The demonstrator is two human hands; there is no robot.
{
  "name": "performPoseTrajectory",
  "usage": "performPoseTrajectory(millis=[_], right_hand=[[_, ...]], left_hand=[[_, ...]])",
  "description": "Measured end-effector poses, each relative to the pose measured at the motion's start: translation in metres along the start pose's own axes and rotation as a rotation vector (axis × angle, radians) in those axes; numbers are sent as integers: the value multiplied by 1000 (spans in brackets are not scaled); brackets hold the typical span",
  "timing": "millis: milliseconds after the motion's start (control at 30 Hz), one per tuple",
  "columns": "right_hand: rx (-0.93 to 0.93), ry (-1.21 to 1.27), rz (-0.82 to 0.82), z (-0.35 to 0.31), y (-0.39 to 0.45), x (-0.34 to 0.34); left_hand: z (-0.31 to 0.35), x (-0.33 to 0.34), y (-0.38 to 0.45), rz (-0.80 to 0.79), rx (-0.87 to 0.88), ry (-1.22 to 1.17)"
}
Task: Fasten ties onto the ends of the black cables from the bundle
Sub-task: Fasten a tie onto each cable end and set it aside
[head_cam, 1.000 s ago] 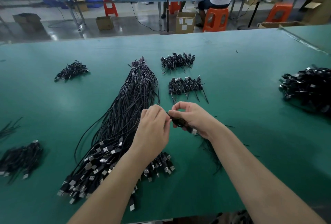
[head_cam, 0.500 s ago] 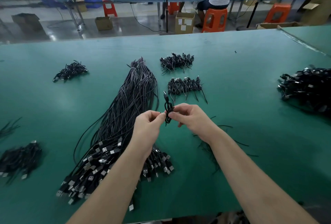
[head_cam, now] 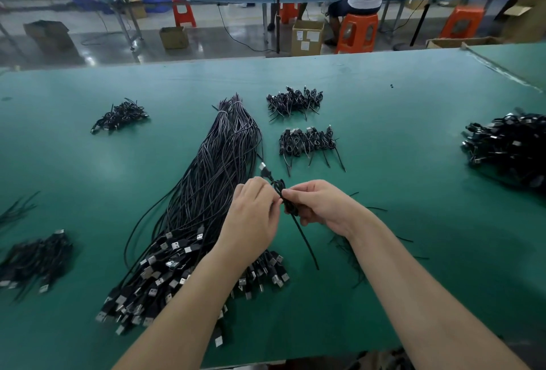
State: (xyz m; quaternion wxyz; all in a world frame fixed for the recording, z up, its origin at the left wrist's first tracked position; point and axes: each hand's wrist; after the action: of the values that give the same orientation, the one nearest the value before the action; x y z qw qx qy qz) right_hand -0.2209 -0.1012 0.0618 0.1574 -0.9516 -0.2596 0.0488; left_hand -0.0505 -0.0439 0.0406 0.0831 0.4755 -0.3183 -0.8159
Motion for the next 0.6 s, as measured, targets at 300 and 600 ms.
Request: performPoseTrajectory(millis=[300, 600], right_hand=[[-70, 182, 221, 12, 10, 7], [-60, 259, 292, 31, 26, 15]], left_hand=[[5, 13, 0, -110, -846, -841], [-8, 23, 1, -140, -908, -850]])
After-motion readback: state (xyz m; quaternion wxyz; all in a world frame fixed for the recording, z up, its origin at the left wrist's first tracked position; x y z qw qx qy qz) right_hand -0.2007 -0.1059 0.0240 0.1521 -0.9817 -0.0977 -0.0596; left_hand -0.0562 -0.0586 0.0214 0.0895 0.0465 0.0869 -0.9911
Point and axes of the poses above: each hand's wrist, its own y-axis towards the middle knuckle, its own x-axis out of the palm, z = x × y, and after that the axes turned 1 degree about -y, right-handed
